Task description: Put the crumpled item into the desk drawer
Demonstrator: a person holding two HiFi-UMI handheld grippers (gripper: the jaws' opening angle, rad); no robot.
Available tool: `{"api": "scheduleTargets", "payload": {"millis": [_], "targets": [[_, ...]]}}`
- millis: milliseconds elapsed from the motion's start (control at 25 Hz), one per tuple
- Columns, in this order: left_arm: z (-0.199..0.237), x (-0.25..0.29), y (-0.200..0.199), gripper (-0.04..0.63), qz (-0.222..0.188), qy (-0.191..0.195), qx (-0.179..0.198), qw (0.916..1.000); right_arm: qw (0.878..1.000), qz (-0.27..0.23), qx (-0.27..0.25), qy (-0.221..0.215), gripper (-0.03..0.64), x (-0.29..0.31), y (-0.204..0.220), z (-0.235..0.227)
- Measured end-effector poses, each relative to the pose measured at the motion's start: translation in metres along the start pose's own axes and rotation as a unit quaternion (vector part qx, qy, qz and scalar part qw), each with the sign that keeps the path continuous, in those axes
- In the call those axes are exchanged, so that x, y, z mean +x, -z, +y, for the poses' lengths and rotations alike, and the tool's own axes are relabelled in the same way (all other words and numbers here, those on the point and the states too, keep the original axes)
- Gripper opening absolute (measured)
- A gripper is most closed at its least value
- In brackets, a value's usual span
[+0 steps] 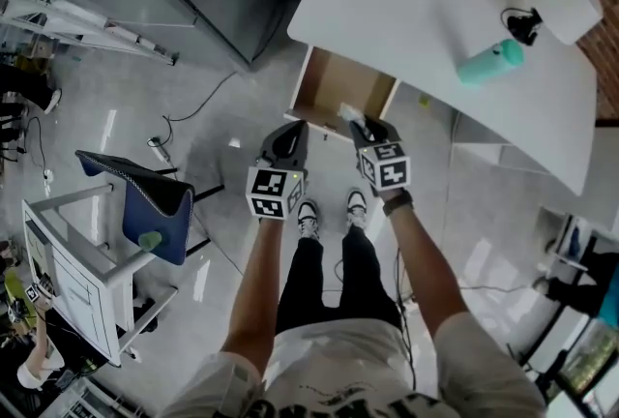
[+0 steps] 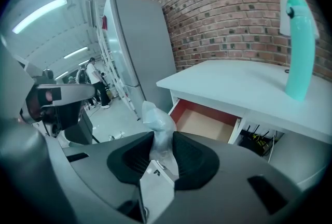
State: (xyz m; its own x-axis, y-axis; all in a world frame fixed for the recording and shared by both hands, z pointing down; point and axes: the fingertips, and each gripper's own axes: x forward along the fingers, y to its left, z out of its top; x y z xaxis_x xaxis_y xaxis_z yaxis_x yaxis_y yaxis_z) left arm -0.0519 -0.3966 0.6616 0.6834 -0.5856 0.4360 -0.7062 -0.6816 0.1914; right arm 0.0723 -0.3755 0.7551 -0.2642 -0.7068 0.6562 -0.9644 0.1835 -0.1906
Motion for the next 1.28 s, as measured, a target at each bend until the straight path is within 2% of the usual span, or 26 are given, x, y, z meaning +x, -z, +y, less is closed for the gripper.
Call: {"api": "scheduleTargets", "payload": {"millis": [240, 640, 880, 1160, 1280], "targets": [[0.021, 0.021, 0.035, 0.000, 0.007, -0.017, -0.034, 0.9992, 1.000, 0.019, -0.013, 0.000, 0.092, 0.041, 0.016, -0.012], [0.043, 0.066, 0.070, 0.000, 0.021, 0.003, -0.033, 0.9992, 0.996, 0.069, -0.059, -0.001, 0.092, 0.113, 0.047, -0.030], [0.055, 0.079, 0.079, 0.000, 0.024, 0.008, -0.031, 0.9992, 0.992, 0.102, -0.067, -0.017, 0.092, 0.142, 0.062, -0.025], [0.070, 0.096, 0.088, 0.000, 0.024, 0.006, -0.034, 0.9991, 0.987, 0.123, -0.104, -0.005, 0.092, 0.179, 0.070, -0.044], [0.074, 0.102, 0.099, 0.000, 0.032, 0.008, -0.035, 0.9988, 0.988, 0.116, -0.099, -0.008, 0.092, 0.191, 0.067, -0.053]]}}
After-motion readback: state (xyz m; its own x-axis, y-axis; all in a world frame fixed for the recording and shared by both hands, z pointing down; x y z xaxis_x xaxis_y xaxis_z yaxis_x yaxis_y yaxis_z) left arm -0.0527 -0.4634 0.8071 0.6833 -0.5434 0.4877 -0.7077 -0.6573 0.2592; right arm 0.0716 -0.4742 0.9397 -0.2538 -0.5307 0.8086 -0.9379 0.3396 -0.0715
